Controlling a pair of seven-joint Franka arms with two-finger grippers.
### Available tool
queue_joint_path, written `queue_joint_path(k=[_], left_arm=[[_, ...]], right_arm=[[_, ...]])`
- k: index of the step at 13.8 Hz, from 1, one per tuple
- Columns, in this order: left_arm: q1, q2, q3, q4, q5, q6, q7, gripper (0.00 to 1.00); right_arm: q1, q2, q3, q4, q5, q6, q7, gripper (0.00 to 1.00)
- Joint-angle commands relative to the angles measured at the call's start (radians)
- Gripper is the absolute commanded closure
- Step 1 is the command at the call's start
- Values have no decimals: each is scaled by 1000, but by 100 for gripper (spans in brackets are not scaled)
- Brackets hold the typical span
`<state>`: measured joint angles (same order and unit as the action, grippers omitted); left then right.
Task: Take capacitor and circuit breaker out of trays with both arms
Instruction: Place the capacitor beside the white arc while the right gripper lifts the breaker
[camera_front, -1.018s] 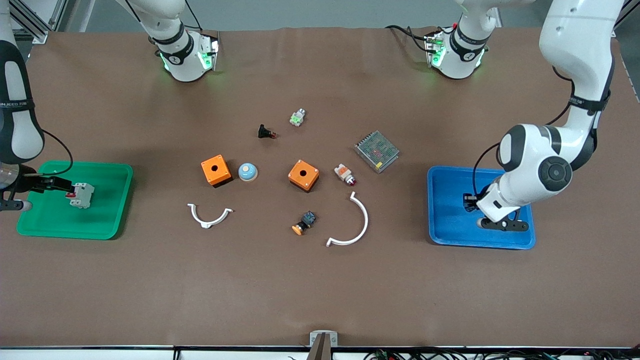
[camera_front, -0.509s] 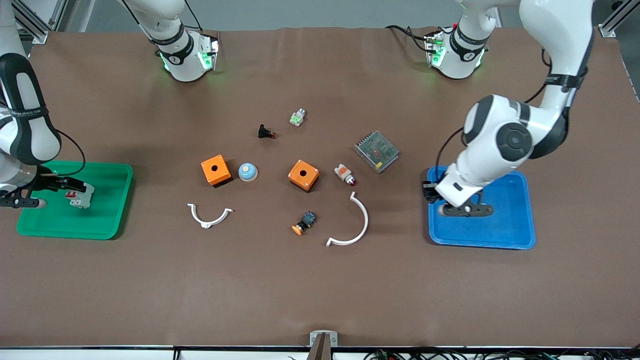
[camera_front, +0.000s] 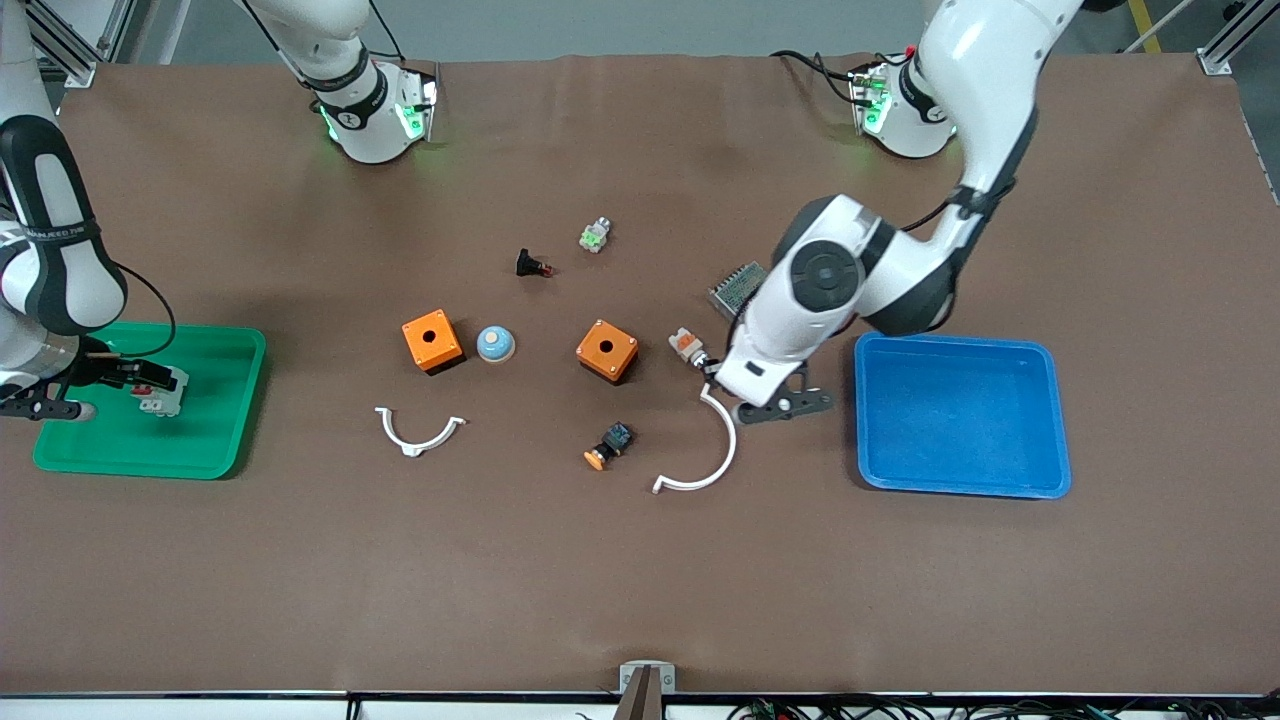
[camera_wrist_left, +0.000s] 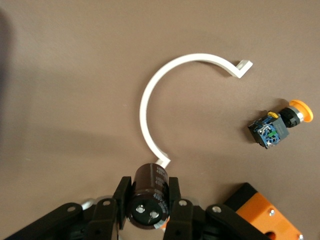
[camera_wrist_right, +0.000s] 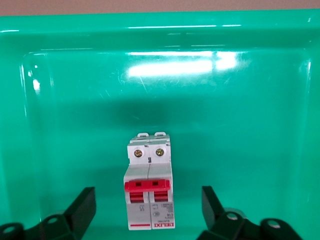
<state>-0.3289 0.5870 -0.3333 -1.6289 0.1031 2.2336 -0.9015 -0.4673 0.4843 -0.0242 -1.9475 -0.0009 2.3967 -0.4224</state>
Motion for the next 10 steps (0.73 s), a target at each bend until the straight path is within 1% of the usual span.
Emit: queue_joint_path(k=[1, 2, 3, 5, 7, 9, 10], left_arm=[[-59, 124, 8, 148, 43, -17, -123, 100], [-90, 161, 11, 188, 44, -15, -157, 100], [-110, 187, 25, 208, 44, -12, -181, 99], [-154, 221, 60, 211, 43, 11, -192, 99], [-173, 257, 76, 211, 44, 37, -192, 98], [-173, 270, 80, 211, 44, 49, -191, 81], [-171, 271, 79, 211, 44, 51, -191, 69]], right_arm=[[-20, 28, 17, 22, 19, 4, -3, 38], [-20, 30, 15, 22, 19, 4, -3, 45], [-20, 30, 15, 22, 19, 4, -3, 51], [-20, 30, 15, 25, 19, 1, -3, 67], [-20, 30, 15, 35, 19, -11, -3, 78], [-17, 28, 15, 50, 19, -21, -7, 85], [-14, 28, 15, 70, 18, -56, -9, 87]])
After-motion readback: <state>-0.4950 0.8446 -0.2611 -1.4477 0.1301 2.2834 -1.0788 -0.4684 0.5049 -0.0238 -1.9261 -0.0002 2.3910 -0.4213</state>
